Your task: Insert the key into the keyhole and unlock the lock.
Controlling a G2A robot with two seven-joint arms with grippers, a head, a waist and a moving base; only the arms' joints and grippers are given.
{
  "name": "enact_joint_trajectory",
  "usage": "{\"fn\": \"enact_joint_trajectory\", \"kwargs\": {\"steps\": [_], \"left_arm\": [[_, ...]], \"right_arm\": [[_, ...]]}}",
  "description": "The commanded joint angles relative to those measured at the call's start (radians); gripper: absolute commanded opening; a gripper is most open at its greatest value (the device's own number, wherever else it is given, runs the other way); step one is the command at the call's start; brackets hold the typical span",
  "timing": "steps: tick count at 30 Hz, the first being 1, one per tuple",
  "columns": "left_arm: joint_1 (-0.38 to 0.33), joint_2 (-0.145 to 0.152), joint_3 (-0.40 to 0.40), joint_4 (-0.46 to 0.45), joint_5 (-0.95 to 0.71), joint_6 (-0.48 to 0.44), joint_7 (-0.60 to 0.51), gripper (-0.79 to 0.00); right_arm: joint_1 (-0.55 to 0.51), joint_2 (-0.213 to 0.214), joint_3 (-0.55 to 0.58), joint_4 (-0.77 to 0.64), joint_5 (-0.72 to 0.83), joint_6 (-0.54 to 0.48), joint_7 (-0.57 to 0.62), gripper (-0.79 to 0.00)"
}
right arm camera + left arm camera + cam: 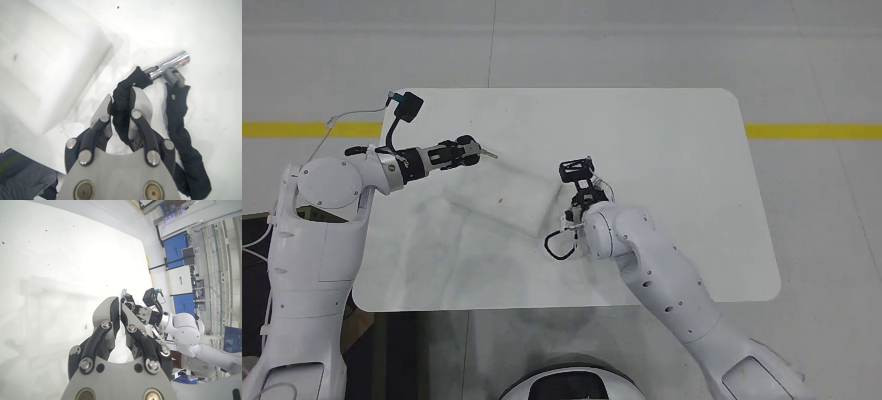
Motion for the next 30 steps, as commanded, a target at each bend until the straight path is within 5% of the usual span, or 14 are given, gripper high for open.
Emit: {"fn": "enact_joint_trajectory", "kwargs": {"steps": [1,9,17,19,20,30], "left_arm": [[0.0,0.0,0.0,0.0,0.0,0.0,0.0,-0.785],[0.0,0.0,0.0,0.0,0.0,0.0,0.0,-0.785],[0.0,0.0,0.0,0.0,0.0,0.0,0.0,-0.785],[0.0,0.0,0.0,0.0,0.0,0.0,0.0,-0.785],[0.0,0.0,0.0,0.0,0.0,0.0,0.0,-0.785],[0.0,0.0,0.0,0.0,0.0,0.0,0.0,-0.785]], "right_arm": [[-0.022,-0.001,0.047,-0.034,0.034,-0.033,0.023,-0.785],[-0.096,0.012,0.242,-0.103,0.176,-0.214,0.164,-0.785],[-0.075,0.005,0.224,-0.06,0.059,-0.23,0.239,-0.785],[-0.074,0.002,0.212,-0.072,0.019,-0.224,0.245,-0.505],[-0.073,-0.001,0.206,-0.077,-0.006,-0.215,0.245,-0.471],[-0.049,-0.036,0.155,-0.082,-0.122,-0.166,0.255,-0.443]]}}
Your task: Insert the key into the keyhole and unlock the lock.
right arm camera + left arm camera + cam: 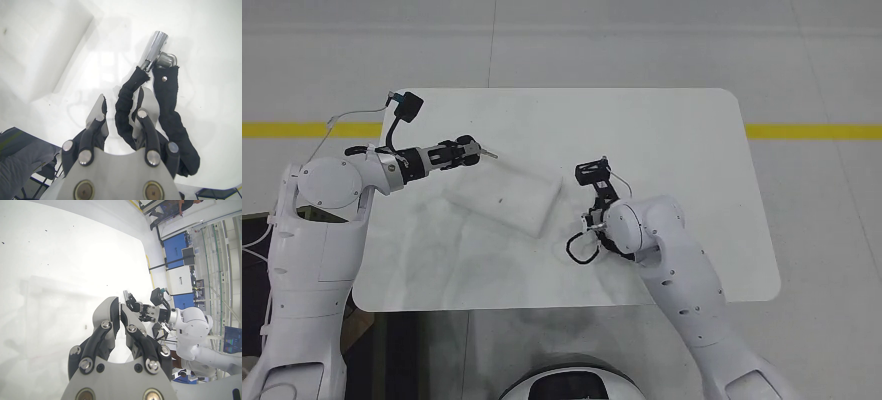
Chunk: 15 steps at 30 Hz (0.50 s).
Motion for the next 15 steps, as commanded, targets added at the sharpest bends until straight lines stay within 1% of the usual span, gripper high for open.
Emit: {"fn": "enact_joint_trajectory", "kwargs": {"steps": [1,5,7,8,10,12,13,14,15], "left_arm": [[0.0,0.0,0.0,0.0,0.0,0.0,0.0,-0.785],[0.0,0.0,0.0,0.0,0.0,0.0,0.0,-0.785],[0.0,0.0,0.0,0.0,0.0,0.0,0.0,-0.785],[0.0,0.0,0.0,0.0,0.0,0.0,0.0,-0.785],[0.0,0.0,0.0,0.0,0.0,0.0,0.0,-0.785],[0.0,0.0,0.0,0.0,0.0,0.0,0.0,-0.785],[0.0,0.0,0.0,0.0,0.0,0.0,0.0,-0.785],[0.0,0.0,0.0,0.0,0.0,0.0,0.0,-0.785],[0.0,0.0,0.0,0.0,0.0,0.0,0.0,-0.785]], "right_arm": [[0.007,-0.007,-0.007,0.01,-0.021,0.01,-0.002,-0.443],[0.026,-0.026,-0.014,0.061,-0.06,0.046,-0.012,-0.449],[0.033,-0.036,-0.009,0.082,-0.052,0.061,-0.025,-0.456],[0.036,-0.04,-0.005,0.095,-0.054,0.066,-0.032,-0.48],[0.042,-0.048,0.0,0.118,-0.053,0.066,-0.042,-0.483],[0.046,-0.056,0.005,0.137,-0.052,0.063,-0.051,-0.514],[0.047,-0.06,0.006,0.147,-0.066,0.069,-0.056,-0.576],[0.047,-0.063,0.005,0.155,-0.076,0.07,-0.056,-0.72],[0.047,-0.067,0.007,0.158,-0.073,0.07,-0.057,-0.785]]}}
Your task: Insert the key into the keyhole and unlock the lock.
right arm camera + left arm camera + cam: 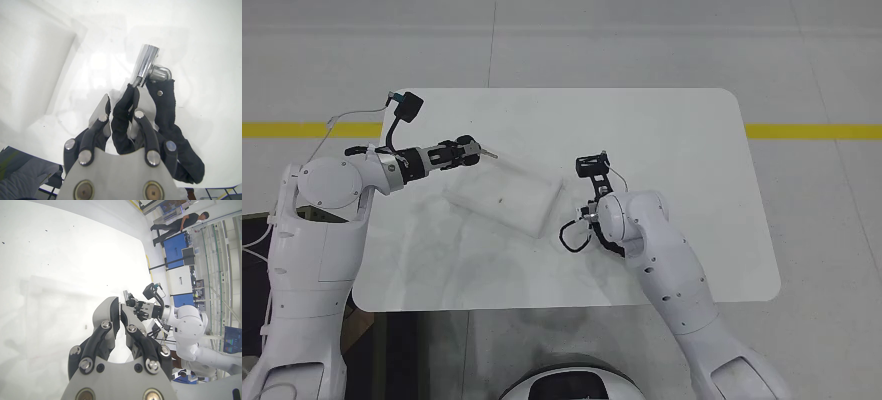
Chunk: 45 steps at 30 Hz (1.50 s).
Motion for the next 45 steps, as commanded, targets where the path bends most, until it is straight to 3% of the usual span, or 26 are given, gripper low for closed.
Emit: {"fn": "enact_joint_trajectory", "kwargs": {"steps": [1,8,17,26,29,34,39,45], "left_arm": [[0.0,0.0,0.0,0.0,0.0,0.0,0.0,-0.785],[0.0,0.0,0.0,0.0,0.0,0.0,0.0,-0.785],[0.0,0.0,0.0,0.0,0.0,0.0,0.0,-0.785],[0.0,0.0,0.0,0.0,0.0,0.0,0.0,-0.785],[0.0,0.0,0.0,0.0,0.0,0.0,0.0,-0.785],[0.0,0.0,0.0,0.0,0.0,0.0,0.0,-0.785],[0.0,0.0,0.0,0.0,0.0,0.0,0.0,-0.785],[0.0,0.0,0.0,0.0,0.0,0.0,0.0,-0.785]], "right_arm": [[-0.001,-0.006,0.006,0.006,-0.004,0.003,-0.004,-0.785],[-0.05,-0.015,0.083,-0.077,-0.009,-0.024,-0.034,-0.785],[-0.152,-0.001,0.282,-0.248,0.264,-0.216,-0.057,-0.785],[-0.171,0.002,0.291,-0.255,0.264,-0.225,-0.061,-0.785],[-0.272,0.004,0.347,-0.324,0.385,-0.222,-0.177,-0.785],[-0.31,0.006,0.486,-0.313,0.792,-0.266,-0.263,-0.785],[-0.291,0.015,0.561,-0.205,1.137,-0.317,-0.254,-0.785],[-0.226,0.032,0.556,-0.062,1.348,-0.375,-0.17,-0.785]]}}
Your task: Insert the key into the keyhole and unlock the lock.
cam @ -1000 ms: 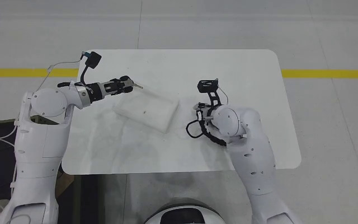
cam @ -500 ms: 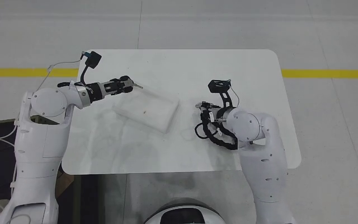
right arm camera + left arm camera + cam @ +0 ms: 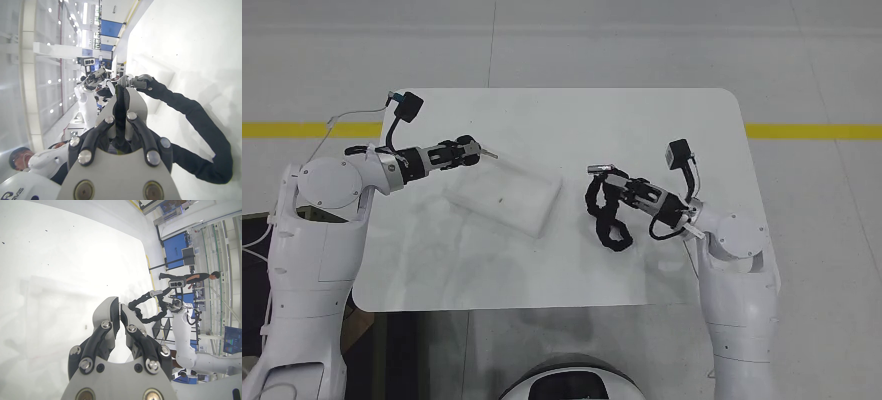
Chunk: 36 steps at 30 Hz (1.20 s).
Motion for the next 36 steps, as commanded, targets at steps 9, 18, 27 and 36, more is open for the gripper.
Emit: {"fn": "enact_joint_trajectory", "kwargs": {"steps": [9,18,27,36], "left_arm": [[0.036,-0.002,-0.017,-0.025,-0.024,0.004,0.058,-0.785],[0.17,-0.067,0.097,-0.101,-0.465,0.067,0.494,-0.785],[0.128,-0.1,0.231,-0.106,-0.507,0.058,0.464,-0.785],[0.2,-0.106,0.228,-0.182,-0.522,0.038,0.504,-0.785]], "right_arm": [[0.028,0.01,0.005,0.042,0.032,-0.003,0.035,-0.785],[-0.016,0.009,-0.018,0.099,0.423,-0.162,-0.059,-0.785],[0.026,0.019,-0.044,0.157,0.502,-0.256,-0.008,-0.785],[-0.034,0.03,-0.063,0.067,0.33,-0.328,-0.063,-0.785]]}}
